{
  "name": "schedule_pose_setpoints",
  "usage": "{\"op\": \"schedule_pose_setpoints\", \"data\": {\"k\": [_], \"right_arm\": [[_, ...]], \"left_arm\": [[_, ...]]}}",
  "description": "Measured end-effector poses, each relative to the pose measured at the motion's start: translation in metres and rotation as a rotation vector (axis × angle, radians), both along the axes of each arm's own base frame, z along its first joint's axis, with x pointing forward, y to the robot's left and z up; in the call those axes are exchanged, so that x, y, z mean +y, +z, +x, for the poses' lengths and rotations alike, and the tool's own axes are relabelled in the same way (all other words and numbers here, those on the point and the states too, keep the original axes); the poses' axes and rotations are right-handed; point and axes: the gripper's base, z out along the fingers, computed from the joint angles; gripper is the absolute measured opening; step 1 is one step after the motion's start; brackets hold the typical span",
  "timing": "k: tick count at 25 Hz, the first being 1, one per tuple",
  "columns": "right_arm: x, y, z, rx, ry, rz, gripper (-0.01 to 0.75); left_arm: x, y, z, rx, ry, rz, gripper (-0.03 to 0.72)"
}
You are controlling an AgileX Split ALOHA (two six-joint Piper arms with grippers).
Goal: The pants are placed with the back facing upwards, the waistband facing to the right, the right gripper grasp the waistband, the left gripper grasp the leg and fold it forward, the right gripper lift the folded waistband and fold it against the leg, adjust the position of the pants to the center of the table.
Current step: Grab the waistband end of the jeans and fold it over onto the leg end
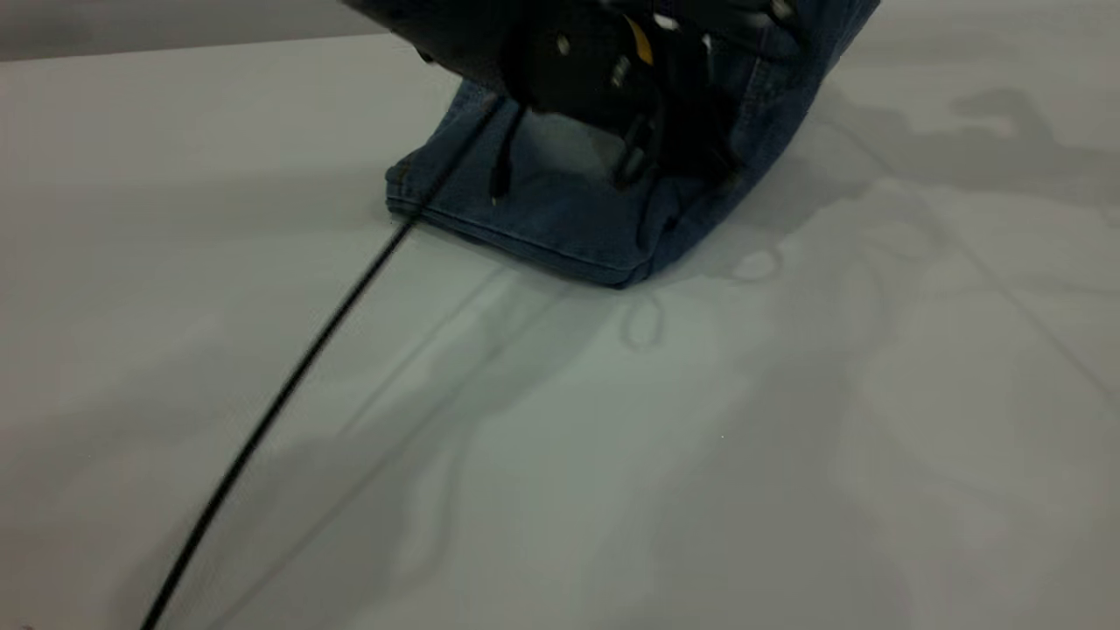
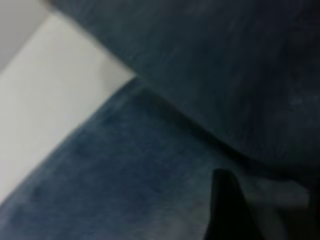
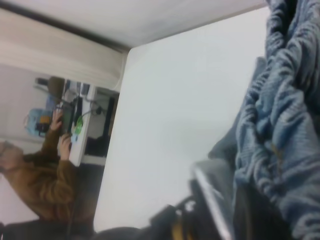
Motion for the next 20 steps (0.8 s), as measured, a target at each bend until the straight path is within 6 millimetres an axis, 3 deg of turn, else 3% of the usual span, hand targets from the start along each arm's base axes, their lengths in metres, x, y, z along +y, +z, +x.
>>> {"op": "schedule_pose_setpoints", "data": {"k": [5, 10, 16, 20], "right_arm": [[0.008, 0.000, -0.001, 0.001, 0.024, 0.004, 0.108], [0.008, 0.000, -0.001, 0.001, 0.023, 0.004, 0.108], [0.008, 0.000, -0.001, -0.003, 0.025, 0.002, 0.108], [0.008, 0.000, -0.001, -0.007, 0.025, -0.003, 0.108]], "left_arm": [[-0.015, -0.009, -0.012, 0.002, -0.027, -0.020, 0.347], [-0.016, -0.011, -0.013, 0.011, -0.018, -0.033, 0.330], [-0.015, 0.022, -0.011, -0.038, -0.059, 0.007, 0.330], [0.001, 0.040, -0.001, -0.038, -0.058, 0.073, 0.330]]}}
